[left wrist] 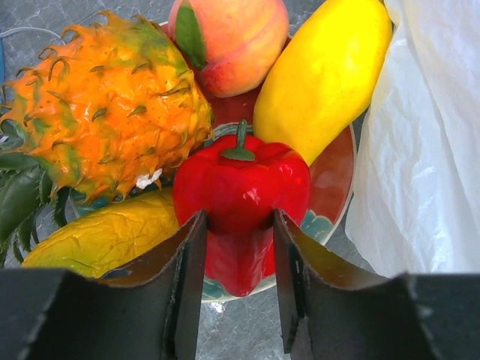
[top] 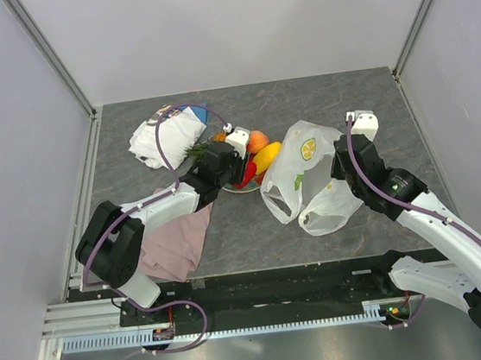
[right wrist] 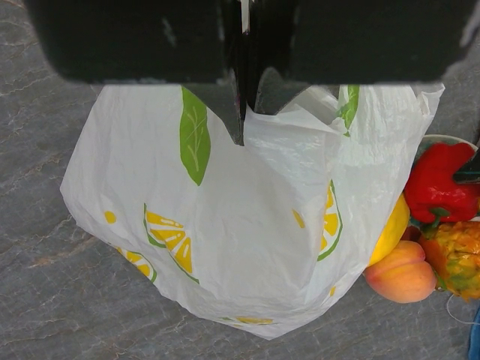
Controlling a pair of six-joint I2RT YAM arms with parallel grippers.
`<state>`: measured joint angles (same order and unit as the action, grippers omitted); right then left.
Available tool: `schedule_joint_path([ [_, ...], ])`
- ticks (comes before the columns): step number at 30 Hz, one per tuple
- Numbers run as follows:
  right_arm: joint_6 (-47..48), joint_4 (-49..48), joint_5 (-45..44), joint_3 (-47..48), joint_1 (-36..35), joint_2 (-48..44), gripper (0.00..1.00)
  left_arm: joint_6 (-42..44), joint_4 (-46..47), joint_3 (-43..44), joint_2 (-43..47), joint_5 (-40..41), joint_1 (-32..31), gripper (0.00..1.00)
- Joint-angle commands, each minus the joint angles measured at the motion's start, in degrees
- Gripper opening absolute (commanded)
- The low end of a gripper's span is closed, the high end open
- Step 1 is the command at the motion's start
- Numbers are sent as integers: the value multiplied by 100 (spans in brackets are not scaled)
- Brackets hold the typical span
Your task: Place the fruits into the plastic bag
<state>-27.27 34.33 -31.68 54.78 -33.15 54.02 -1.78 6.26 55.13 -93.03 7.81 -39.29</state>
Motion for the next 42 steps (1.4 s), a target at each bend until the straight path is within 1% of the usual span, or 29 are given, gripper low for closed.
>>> schedule_joint_path([
  [1, -15, -93, 4, -3, 10, -93, 0, -33, 86, -20, 242, -271, -18, 37],
  [2, -7, -93, 4, -3, 10, -93, 0, -68, 94, -46, 268, -298, -18, 37],
  [4, -16, -84, 13, -3, 10, -93, 0, -94, 95, -81, 347, -315, -18, 40],
  [5, -24, -93, 13, -3, 1, -93, 0, -120, 86, -90, 382, -316, -18, 50],
  [7, -33, -84, 30, -3, 10, -93, 0, -156, 68, -134, 461, -324, -18, 62],
  [8, -33, -75, 39, -3, 1, -102, 0, -173, 68, -161, 479, -333, -18, 70],
  [11, -33, -93, 48, -12, 10, -120, 0, -147, 130, -214, 471, -325, -18, 76],
  [18, -51, -84, 109, -38, 10, -155, 0, -112, 95, -38, 145, -289, -9, 78],
  [23, -51, -67, 118, -56, 10, -208, 0, -138, 103, 59, -57, -289, -9, 81],
  [42, -42, -128, 189, -82, 10, -216, 0, -77, 411, 41, -400, 27, -9, 85],
])
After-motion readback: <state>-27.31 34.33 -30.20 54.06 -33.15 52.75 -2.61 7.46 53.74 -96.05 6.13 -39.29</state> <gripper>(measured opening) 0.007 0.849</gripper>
